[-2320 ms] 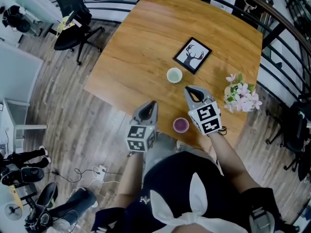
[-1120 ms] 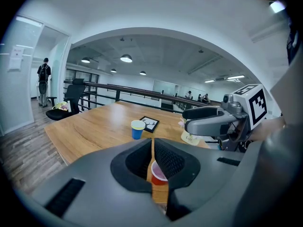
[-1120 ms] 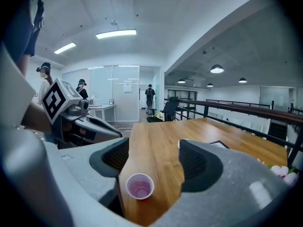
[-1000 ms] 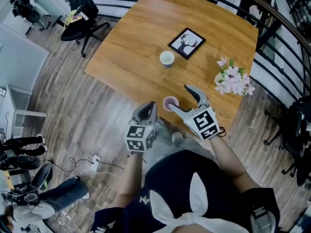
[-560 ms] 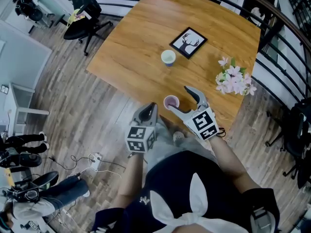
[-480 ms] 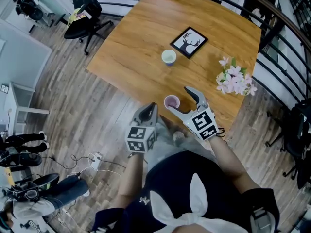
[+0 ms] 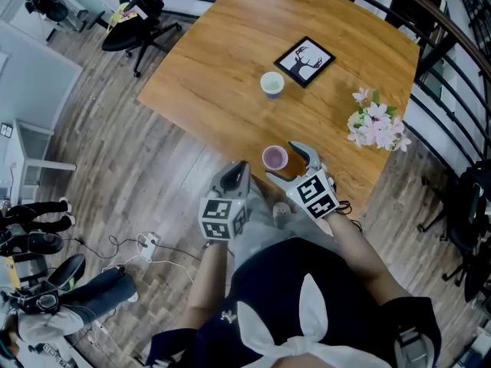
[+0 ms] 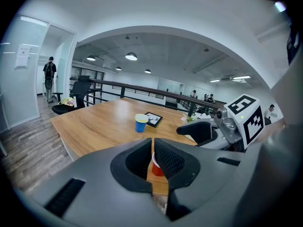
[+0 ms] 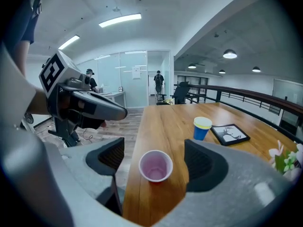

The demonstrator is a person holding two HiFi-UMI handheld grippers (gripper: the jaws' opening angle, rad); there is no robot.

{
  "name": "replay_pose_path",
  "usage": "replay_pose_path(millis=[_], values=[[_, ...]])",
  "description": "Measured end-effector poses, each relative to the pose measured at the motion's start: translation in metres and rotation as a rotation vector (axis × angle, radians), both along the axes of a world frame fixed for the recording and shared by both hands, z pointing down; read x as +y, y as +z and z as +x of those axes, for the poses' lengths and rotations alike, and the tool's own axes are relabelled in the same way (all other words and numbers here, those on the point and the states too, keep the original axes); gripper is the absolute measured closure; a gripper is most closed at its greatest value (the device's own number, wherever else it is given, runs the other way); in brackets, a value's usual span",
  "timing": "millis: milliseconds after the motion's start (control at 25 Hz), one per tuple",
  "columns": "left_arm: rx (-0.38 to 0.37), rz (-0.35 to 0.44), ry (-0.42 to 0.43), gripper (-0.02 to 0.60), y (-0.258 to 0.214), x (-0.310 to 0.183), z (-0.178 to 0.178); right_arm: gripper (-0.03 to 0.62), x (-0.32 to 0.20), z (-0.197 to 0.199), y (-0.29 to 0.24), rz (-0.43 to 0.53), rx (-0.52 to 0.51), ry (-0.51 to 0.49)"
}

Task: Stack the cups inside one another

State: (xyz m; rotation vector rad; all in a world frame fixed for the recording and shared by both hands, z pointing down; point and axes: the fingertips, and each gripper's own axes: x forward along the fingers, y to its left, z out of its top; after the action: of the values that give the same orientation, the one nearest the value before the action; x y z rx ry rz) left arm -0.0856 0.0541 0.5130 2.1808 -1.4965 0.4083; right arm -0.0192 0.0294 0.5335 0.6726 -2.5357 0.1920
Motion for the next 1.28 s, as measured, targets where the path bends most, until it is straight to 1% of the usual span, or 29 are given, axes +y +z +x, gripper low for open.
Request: replay_pose_path(millis=[200,400,680,1200,1240,1280], values=[[0.006,-0.014,-0.008,0.549,0.007,0.004,-0.005,0.200,0.003,-0.005,0.024,-0.035,0.047,-0.013],[0.003,-0.030,-0.019,0.549,0.011,0.006,-0.012,0.200,-0.001,-0.006,0.039,-0.033,0.123,-0.023],[0.002,-0.041,-0.026,0.549,0.015,0.005,-0.016,0.200,-0.006,-0.008,0.058,-0.064,0.159,-0.023],[0.005,-0.044,-0.043,0.549,0.018,-0.002,-0.019,0.201,-0.011,-0.012,0.079,-0.106,0.183,-0.037],[0.006,-0.041,-0.043,0.549,0.017,-0.002,-0.019,0.209,-0.011,-0.013,0.079,-0.102,0.184,-0.036],[0.007,-0.039,-0.044,0.549,0.017,-0.003,-0.019,0.240,-0.011,-0.013,0.079,-0.097,0.185,-0.035]])
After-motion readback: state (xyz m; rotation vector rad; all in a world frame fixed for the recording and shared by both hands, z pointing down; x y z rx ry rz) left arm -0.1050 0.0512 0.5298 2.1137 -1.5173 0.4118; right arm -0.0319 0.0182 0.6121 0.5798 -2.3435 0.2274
